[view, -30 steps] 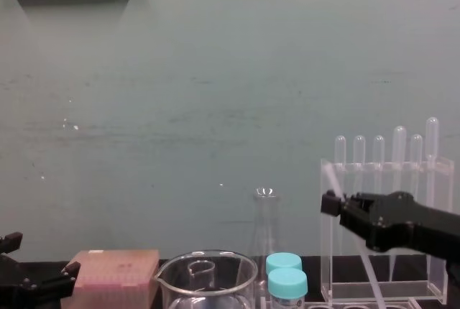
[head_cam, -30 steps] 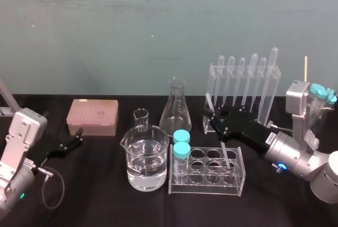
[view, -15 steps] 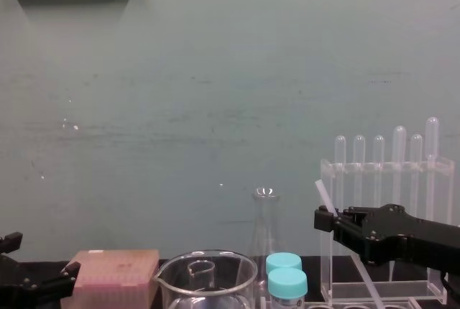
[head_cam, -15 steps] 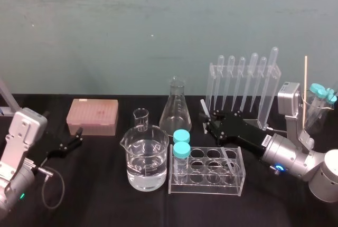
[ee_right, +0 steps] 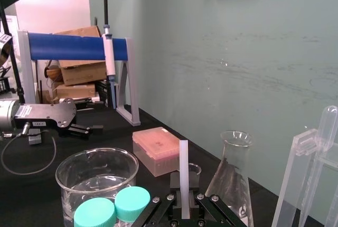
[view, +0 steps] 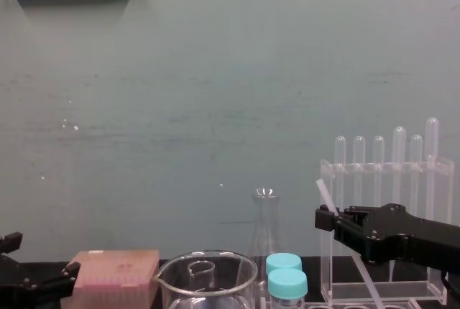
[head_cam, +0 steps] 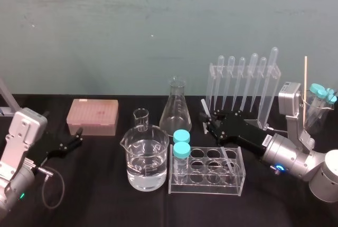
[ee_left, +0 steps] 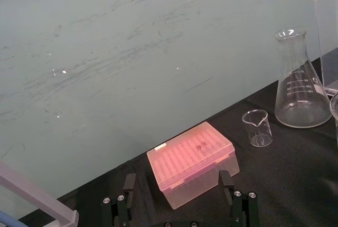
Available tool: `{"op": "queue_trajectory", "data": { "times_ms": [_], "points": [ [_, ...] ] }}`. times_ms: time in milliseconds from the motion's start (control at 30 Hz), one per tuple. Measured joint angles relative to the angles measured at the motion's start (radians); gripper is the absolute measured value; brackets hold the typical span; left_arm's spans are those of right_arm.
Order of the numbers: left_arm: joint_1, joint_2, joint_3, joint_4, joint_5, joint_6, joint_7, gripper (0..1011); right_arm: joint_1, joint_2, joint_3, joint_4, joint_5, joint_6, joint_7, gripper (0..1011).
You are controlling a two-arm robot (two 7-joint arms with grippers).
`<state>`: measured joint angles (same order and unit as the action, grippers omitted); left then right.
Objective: Pick up the stirring rod with one hand, then place it down.
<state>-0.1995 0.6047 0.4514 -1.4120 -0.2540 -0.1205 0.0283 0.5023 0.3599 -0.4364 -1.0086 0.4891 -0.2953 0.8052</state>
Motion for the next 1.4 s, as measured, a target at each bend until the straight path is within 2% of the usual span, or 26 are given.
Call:
{"op": "queue_trajectory", "data": {
  "times_ms": [67, 167, 633, 733, 800, 867, 1067, 1267, 1400],
  "points": [
    [0.0, 0.0, 0.0, 0.0, 0.0, 0.0, 0.0, 1000, 0.0, 0.0, 0.0, 0.0, 0.0, 0.0, 0.0, 86],
    [0.0, 0.0, 0.0, 0.0, 0.0, 0.0, 0.0, 1000, 0.0, 0.0, 0.001, 0.0, 0.001, -0.001, 0.0, 161],
    [0.0, 0.0, 0.0, 0.0, 0.0, 0.0, 0.0, 1000, -0.001, 0.0, 0.001, -0.001, 0.001, -0.002, 0.0, 602],
    [0.0, 0.0, 0.0, 0.0, 0.0, 0.0, 0.0, 1000, -0.001, 0.0, 0.001, -0.001, 0.001, -0.003, 0.0, 724],
    [0.0, 0.0, 0.0, 0.0, 0.0, 0.0, 0.0, 1000, -0.001, 0.0, 0.001, -0.001, 0.001, -0.003, 0.0, 757],
    [0.0, 0.0, 0.0, 0.0, 0.0, 0.0, 0.0, 1000, -0.001, 0.0, 0.001, -0.001, 0.001, -0.003, 0.0, 838],
    [0.0, 0.0, 0.0, 0.0, 0.0, 0.0, 0.0, 1000, 0.0, 0.0, 0.0, -0.004, 0.0, -0.011, 0.001, 997],
    [0.0, 0.0, 0.0, 0.0, 0.0, 0.0, 0.0, 1000, 0.003, -0.003, 0.002, -0.033, -0.007, -0.048, -0.008, 1003],
    [0.0, 0.0, 0.0, 0.0, 0.0, 0.0, 0.0, 1000, -0.004, -0.007, 0.021, -0.072, -0.021, -0.09, -0.054, 1003]
  ]
}}
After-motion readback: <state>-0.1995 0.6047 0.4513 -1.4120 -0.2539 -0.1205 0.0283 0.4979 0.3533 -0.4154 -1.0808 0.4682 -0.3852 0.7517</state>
